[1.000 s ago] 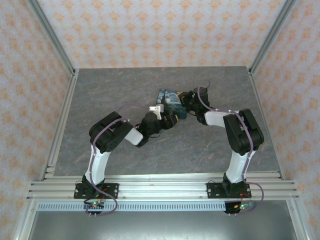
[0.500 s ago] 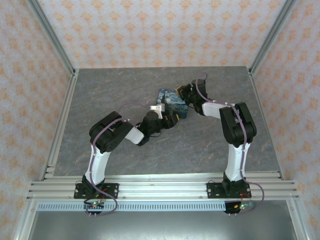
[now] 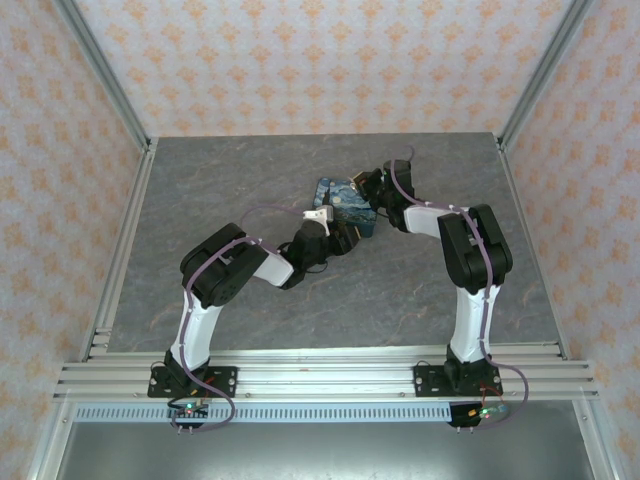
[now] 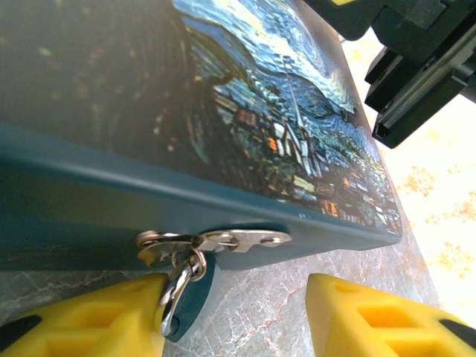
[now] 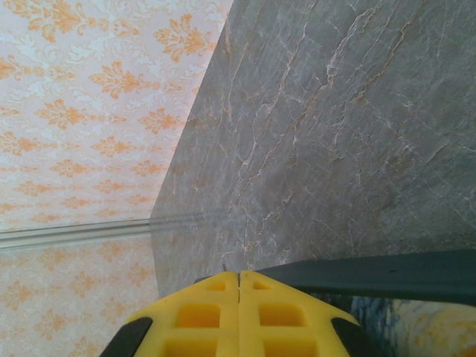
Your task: Unlock a padlock with a key
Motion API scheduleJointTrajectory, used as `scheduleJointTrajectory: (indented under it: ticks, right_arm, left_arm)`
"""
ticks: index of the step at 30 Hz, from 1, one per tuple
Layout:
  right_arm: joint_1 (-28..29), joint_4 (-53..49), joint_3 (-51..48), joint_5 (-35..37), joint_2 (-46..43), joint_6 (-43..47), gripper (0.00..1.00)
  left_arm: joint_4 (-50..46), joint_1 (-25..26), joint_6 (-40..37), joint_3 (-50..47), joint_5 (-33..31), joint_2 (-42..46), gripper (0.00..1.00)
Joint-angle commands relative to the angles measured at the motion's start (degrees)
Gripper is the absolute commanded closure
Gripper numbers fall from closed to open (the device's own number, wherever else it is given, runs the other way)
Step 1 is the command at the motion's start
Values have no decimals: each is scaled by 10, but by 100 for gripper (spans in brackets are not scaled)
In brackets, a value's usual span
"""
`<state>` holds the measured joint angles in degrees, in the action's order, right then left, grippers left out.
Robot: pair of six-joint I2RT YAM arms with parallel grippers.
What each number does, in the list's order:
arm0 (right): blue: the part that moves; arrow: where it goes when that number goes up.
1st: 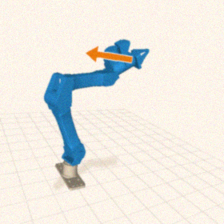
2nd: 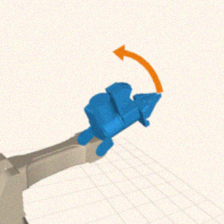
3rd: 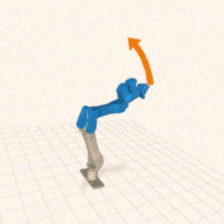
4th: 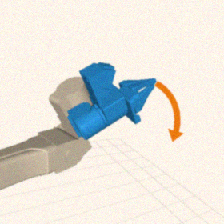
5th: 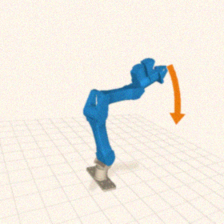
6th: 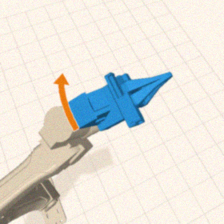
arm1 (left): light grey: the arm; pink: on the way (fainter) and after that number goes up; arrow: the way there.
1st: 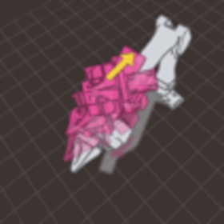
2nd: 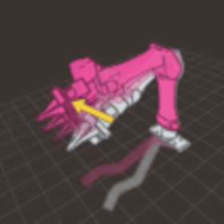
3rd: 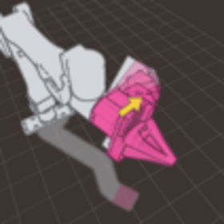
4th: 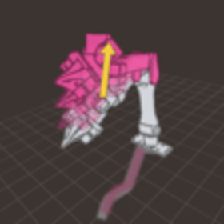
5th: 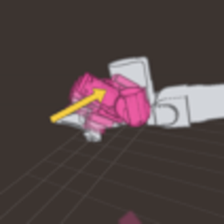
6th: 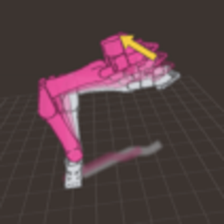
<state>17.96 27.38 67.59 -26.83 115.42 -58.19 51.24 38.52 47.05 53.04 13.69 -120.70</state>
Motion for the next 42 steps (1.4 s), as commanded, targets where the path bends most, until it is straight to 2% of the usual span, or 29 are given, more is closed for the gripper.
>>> scheduleJointTrajectory:
  ticks: [1,8,22,25,29,35,39,42]
  right_arm:
    - [11,-30,-25,0,22,8,100]
    - [14,-30,-30,4,20,6,100]
    - [17,-29,-32,4,21,5,100]
    - [17,-29,-32,4,20,4,100]
    - [17,-29,-31,2,20,4,100]
    - [17,-28,-28,-2,16,2,100]
    - [16,-39,-23,-10,-6,10,100]
    - [15,-46,-24,-16,-35,13,100]
  left_arm:
    - [-76,7,22,-5,-21,-27,53]
    - [-97,6,26,11,-28,-39,63]
    - [-133,7,24,26,-42,-52,73]
    - [-142,7,21,31,-41,-53,81]
    - [-150,7,16,36,-38,-52,85]
    - [-151,5,18,33,-23,-46,100]
    - [-140,3,29,22,3,-32,100]
    - [-125,-4,45,8,46,-18,100]
